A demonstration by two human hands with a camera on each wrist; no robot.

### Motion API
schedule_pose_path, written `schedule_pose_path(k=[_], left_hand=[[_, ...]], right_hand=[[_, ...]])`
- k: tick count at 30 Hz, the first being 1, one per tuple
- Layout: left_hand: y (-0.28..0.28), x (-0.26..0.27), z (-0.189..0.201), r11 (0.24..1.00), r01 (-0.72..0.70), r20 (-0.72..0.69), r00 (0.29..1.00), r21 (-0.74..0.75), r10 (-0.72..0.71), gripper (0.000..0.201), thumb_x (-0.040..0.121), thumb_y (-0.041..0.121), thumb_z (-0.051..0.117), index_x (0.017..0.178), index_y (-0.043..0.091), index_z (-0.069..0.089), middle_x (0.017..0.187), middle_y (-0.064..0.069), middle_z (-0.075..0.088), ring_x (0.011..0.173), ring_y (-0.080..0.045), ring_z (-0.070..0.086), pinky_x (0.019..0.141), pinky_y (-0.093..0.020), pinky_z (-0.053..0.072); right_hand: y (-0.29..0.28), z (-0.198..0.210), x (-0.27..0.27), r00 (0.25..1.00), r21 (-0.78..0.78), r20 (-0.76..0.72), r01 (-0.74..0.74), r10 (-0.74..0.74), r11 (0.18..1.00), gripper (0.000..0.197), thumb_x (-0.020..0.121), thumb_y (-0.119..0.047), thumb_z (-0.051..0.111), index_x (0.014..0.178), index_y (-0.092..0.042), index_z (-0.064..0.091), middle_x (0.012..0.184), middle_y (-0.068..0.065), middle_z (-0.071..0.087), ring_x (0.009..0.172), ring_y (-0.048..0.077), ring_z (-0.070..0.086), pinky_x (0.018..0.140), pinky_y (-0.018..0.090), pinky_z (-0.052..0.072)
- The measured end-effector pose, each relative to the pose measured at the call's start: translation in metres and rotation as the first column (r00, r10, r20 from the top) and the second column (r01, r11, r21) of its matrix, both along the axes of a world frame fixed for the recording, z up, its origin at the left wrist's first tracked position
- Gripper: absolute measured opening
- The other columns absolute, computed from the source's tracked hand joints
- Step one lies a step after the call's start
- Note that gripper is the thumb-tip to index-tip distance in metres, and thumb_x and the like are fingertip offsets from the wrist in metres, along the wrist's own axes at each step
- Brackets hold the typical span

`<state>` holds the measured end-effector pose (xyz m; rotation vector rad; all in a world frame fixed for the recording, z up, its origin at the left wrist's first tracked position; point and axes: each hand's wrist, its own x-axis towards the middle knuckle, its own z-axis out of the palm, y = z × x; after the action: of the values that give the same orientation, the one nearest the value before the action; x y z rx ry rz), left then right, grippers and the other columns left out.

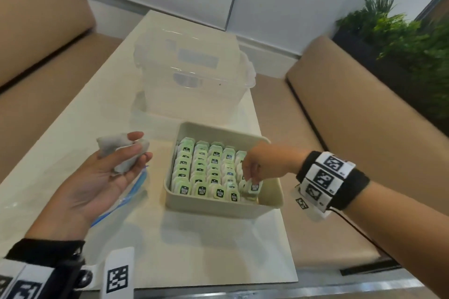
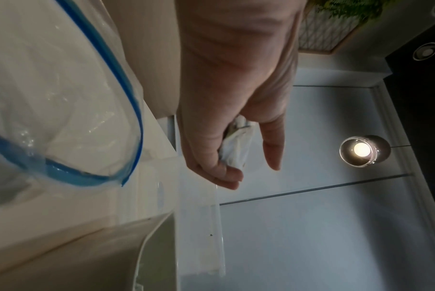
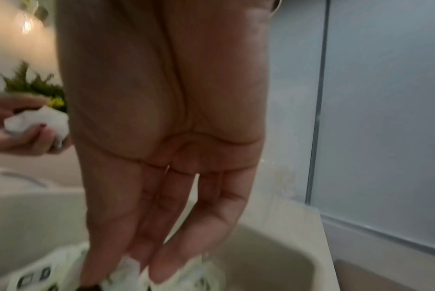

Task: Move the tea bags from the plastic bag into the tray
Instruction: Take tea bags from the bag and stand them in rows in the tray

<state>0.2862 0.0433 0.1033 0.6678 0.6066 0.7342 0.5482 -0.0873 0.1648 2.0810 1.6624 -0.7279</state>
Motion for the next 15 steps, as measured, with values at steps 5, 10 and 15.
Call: schedule_pose_path(k=[5,10,15], left_hand=[[0.003,0.004,-0.005,0.999,0.001,-0.007,1.0,-0.047,-0.001,0.025,0.076,0.006,0.057,0.069,0.018,0.077,0.093,-0.007,0.064,0.072,-0.013,0.071,0.069,-0.015,0.055],[0.004,0.006,-0.009,0.998,0.0,-0.021,1.0,-0.064,-0.001,0.023,0.074,0.006,0.058,0.069,0.018,0.077,0.09,-0.006,0.064,0.073,-0.013,0.07,0.071,-0.016,0.055],[0.006,0.005,-0.01,0.998,-0.003,-0.036,0.999,-0.064,0.001,0.023,0.073,0.006,0.058,0.07,0.019,0.077,0.088,-0.005,0.065,0.073,-0.013,0.07,0.074,-0.016,0.055]], right_hand=[[0.009,-0.036,0.011,0.998,-0.203,0.029,-0.052,0.059,0.978,0.02,0.08,-0.019,0.07,0.099,-0.022,0.071,0.097,-0.006,0.07,0.09,0.013,0.061,0.089,0.028,0.05],[0.022,-0.058,0.011,0.969,-0.328,0.119,-0.168,0.217,0.93,0.024,0.082,-0.021,0.068,0.106,-0.019,0.07,0.103,0.0,0.07,0.096,0.018,0.063,0.089,0.028,0.05],[0.033,-0.062,0.007,0.931,-0.404,0.194,-0.213,0.311,0.89,0.024,0.085,-0.021,0.064,0.106,-0.013,0.07,0.103,0.003,0.071,0.079,0.012,0.053,0.061,0.017,0.04]])
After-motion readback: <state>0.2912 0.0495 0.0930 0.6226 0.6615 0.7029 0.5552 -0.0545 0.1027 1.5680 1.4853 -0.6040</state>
